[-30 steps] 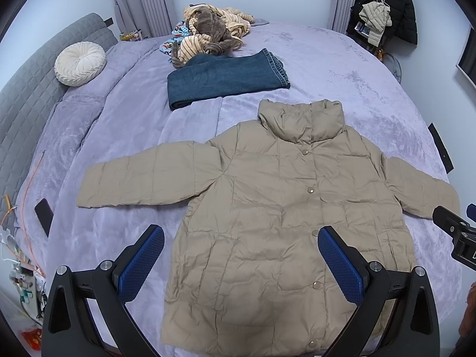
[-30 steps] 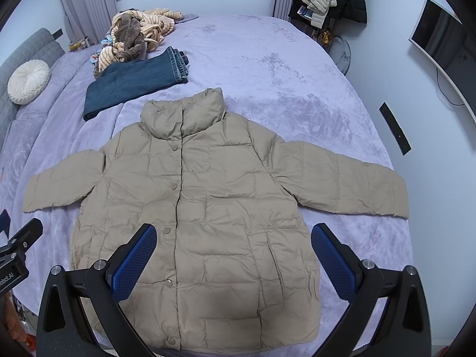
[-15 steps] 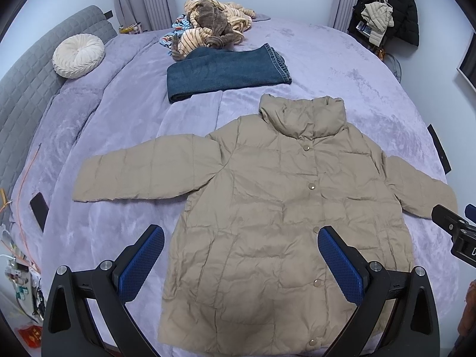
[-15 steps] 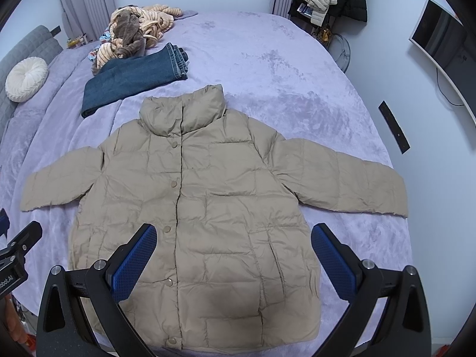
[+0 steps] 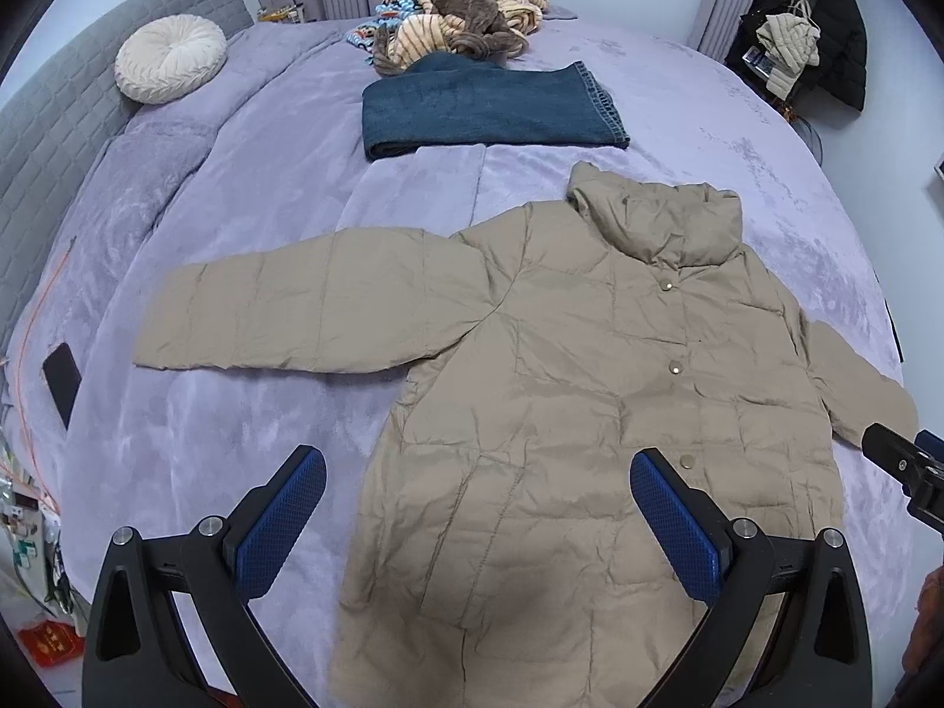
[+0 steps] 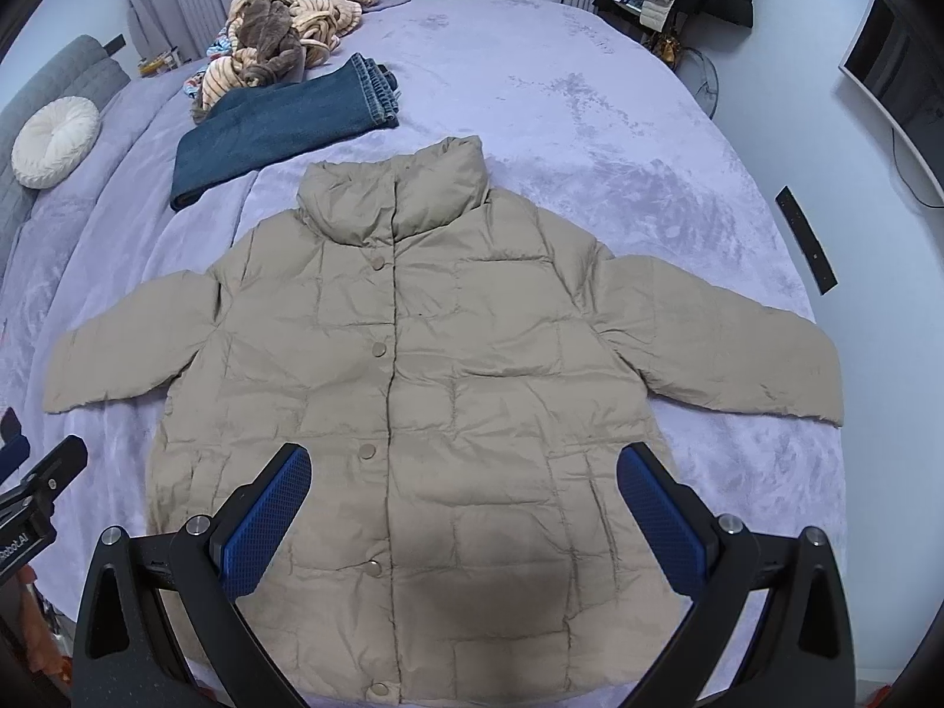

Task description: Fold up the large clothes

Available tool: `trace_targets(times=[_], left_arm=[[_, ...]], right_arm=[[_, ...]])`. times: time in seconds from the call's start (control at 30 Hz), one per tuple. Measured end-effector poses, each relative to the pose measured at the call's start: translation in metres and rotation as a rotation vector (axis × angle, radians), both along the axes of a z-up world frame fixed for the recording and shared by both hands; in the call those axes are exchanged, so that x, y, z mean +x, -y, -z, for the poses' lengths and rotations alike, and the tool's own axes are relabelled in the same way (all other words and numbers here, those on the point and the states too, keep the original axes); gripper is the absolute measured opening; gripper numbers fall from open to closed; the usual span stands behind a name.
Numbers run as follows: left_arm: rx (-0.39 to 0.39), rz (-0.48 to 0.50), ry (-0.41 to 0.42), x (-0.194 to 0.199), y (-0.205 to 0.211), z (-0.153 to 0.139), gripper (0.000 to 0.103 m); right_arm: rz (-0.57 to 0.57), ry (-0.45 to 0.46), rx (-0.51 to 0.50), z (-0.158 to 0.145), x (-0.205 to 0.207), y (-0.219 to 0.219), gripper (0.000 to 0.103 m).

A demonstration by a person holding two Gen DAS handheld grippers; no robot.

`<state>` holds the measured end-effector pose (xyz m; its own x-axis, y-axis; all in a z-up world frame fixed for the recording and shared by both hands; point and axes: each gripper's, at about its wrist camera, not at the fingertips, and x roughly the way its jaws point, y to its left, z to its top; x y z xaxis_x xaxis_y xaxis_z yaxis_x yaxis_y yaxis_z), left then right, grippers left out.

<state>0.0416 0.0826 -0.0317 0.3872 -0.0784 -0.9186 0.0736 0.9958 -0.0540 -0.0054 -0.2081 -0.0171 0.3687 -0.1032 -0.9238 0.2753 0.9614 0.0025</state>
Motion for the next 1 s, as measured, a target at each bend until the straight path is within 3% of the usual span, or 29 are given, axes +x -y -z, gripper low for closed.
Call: trace_targets(times=[0.3, 0.57, 0.73, 0.8, 0.9, 0.93, 0.97, 1.0], left_arm=[[-0.162, -0.152, -0.046, 0.035, -0.097, 0.075, 0.103], [-0.388, -0.386, -0.034, 0.089, -0.209, 0.166, 0.103], [-0.505, -0.492, -0.034, 0.125, -0.258, 0.207, 0.103], [-0.507, -0.498, 0.007, 0.141, -0.264, 0.205, 0.103], [-0.446, -0.494, 0.076, 0.169, -0.269, 0.199, 0.102], [-0.413, -0.497, 0.092, 0.177, -0.268, 0.199, 0.098], [-0.37, -0.504, 0.099, 0.185, -0.269, 0.2, 0.08], [-0.343, -0.504, 0.091, 0.193, -0.271, 0.203, 0.048]], right_arm=[[-0.041, 0.05, 0.14, 0.056, 0.031, -0.048, 0.103], [-0.14, -0.099, 0.253, 0.131, 0.067, -0.102, 0.103], [-0.154, -0.113, 0.303, 0.162, 0.08, -0.123, 0.103], [-0.157, -0.106, 0.309, 0.167, 0.09, -0.129, 0.103], [-0.168, -0.077, 0.318, 0.167, 0.108, -0.14, 0.103], [-0.175, -0.065, 0.324, 0.166, 0.114, -0.143, 0.103], [-0.183, -0.053, 0.332, 0.164, 0.12, -0.147, 0.103], [-0.191, -0.041, 0.34, 0.162, 0.128, -0.152, 0.103]])
